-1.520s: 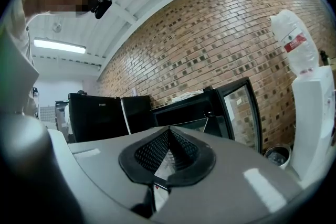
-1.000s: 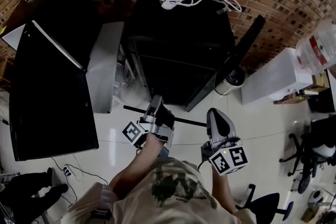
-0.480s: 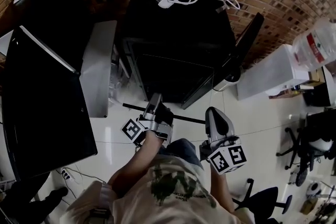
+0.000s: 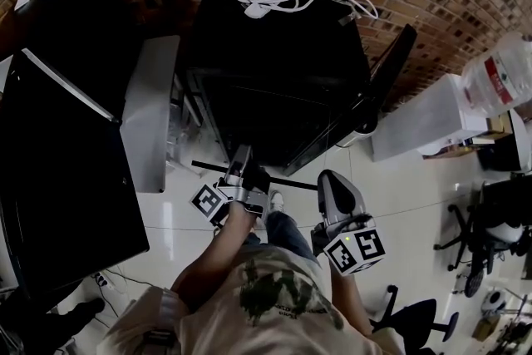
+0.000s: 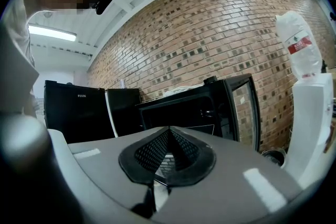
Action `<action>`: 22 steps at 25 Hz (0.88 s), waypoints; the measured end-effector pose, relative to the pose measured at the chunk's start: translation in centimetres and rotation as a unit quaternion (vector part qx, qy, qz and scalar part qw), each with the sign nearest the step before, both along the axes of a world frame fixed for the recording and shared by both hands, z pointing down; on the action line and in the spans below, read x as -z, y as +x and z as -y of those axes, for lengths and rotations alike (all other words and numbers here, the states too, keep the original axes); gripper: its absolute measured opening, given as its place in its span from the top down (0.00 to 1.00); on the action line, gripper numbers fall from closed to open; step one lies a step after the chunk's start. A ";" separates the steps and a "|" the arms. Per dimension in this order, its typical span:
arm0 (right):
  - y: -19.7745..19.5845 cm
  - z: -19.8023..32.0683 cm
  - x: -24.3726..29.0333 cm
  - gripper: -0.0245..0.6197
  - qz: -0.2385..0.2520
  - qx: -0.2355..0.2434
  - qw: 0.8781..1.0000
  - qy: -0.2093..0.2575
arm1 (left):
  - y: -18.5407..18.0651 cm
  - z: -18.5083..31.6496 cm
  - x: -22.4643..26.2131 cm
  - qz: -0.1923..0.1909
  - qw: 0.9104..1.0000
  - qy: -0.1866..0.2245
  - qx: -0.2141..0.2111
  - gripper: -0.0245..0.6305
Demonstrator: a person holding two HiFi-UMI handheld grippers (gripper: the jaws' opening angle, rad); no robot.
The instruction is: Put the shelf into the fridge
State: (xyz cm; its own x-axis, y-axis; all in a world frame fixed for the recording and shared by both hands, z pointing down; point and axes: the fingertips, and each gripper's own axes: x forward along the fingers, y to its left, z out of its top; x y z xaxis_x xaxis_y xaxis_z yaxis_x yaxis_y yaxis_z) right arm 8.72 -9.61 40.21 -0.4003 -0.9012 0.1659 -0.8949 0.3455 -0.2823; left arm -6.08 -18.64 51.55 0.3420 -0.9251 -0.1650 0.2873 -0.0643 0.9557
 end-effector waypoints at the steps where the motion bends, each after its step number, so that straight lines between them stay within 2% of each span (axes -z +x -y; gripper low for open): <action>1: 0.1 0.3 0.0 0.96 -0.002 0.004 1.000 -0.001 | 0.1 0.3 -0.2 0.000 1.000 -0.002 0.004 0.93; 22: 2.2 4.6 -1.7 0.96 -0.015 0.046 0.998 -0.029 | 1.8 5.9 -3.0 0.018 0.998 -0.014 0.054 0.93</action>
